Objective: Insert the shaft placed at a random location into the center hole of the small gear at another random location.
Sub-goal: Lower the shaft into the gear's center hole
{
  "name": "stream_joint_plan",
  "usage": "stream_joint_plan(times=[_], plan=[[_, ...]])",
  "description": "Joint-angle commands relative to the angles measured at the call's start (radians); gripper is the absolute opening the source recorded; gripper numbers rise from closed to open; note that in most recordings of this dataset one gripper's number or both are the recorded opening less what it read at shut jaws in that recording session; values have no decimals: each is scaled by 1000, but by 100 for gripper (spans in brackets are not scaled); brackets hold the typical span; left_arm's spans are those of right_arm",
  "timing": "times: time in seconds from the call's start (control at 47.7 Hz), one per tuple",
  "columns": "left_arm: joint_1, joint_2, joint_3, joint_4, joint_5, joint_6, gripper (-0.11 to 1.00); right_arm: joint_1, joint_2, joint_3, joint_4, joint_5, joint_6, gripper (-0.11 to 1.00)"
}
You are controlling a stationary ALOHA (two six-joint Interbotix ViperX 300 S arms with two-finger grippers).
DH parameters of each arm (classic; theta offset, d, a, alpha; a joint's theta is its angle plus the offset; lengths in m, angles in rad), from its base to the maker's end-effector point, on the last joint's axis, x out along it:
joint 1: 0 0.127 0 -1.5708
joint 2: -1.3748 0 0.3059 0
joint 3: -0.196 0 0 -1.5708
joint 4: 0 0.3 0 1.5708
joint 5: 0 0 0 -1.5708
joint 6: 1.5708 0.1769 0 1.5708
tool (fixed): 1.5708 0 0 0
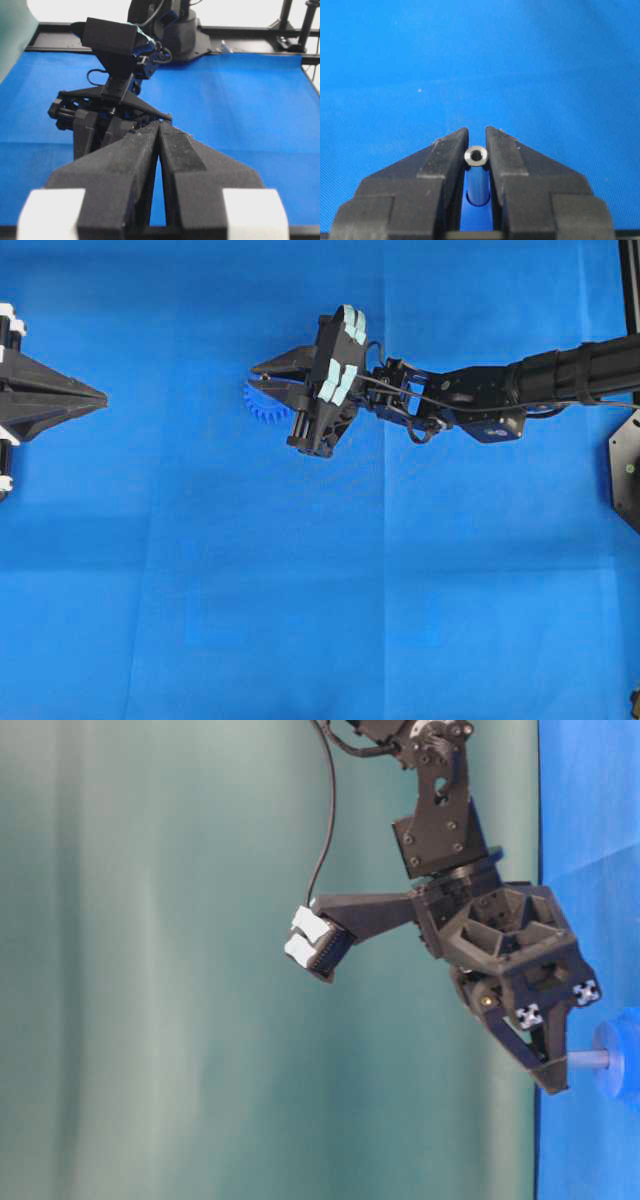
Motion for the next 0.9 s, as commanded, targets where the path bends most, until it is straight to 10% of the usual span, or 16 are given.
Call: stream_joint_plan(times=[0.0, 0.88], plan=[[2, 5, -8, 2, -5, 0, 0, 3, -6, -8, 5, -25, 0, 2], [2, 5, -3, 2, -5, 3, 0, 9, 49, -17, 25, -9, -2, 2]])
